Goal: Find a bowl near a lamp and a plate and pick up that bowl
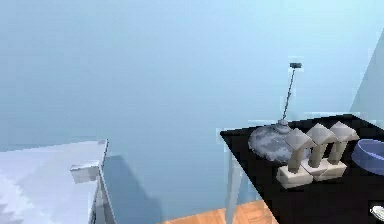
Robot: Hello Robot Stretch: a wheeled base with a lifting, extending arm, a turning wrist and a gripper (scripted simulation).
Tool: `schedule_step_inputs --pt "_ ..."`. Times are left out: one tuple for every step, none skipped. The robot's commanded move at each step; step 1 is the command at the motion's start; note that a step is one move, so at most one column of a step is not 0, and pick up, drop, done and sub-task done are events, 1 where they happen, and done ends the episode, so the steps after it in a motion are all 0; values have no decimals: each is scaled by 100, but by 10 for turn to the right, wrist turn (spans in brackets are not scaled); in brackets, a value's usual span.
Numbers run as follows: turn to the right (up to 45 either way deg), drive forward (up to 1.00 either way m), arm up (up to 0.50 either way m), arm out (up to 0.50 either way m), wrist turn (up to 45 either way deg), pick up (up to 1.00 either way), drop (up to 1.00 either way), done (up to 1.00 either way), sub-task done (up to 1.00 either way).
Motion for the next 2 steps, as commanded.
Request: schedule_step_inputs --pt "30 0 0 0 0 0 0 0 0" --pt "0 50 0 0 0 0 0 0 0"
